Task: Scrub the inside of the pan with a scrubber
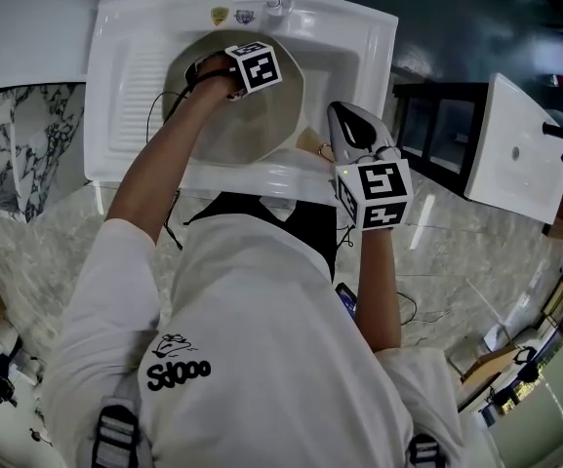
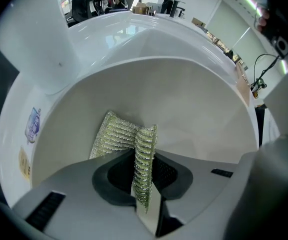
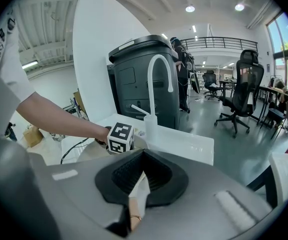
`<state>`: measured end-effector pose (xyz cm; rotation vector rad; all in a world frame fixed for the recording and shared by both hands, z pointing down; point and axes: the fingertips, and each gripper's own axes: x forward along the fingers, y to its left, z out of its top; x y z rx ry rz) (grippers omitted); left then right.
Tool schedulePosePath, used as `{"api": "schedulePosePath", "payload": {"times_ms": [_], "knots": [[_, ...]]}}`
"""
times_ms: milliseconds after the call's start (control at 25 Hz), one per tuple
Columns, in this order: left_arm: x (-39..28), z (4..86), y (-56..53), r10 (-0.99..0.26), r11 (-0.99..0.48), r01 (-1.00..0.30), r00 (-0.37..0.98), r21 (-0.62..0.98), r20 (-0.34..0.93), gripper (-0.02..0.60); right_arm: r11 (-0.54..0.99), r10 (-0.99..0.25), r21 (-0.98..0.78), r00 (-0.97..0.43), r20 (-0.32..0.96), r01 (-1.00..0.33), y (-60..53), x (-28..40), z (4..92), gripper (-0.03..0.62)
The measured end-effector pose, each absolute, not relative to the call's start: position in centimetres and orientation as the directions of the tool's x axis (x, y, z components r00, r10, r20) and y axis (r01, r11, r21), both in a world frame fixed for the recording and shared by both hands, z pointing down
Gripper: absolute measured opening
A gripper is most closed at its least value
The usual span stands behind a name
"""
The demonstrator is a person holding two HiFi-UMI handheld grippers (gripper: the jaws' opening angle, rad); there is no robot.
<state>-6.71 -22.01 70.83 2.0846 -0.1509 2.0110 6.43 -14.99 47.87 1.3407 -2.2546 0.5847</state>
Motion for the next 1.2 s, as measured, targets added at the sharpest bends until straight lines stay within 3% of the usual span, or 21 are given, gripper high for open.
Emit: {"api": "schedulePosePath", "payload": {"times_ms": [600,1200], "knots": [[-3.6,70.3,-14.7,0.213,-0.965,-0.132,0.104,0.226,0.971,0.064,0.451,-0.703,-0.126,-0.439,0.560,-0.884,-13.9,4.5,47.7,0.011],[-7.7,70.3,-7.9,0.394,-0.915,-0.059,0.087,0.400,0.915,0.064,0.474,-0.687,-0.150,-0.471,0.553,-0.868,-13.9,2.3,48.3,0.009]]}}
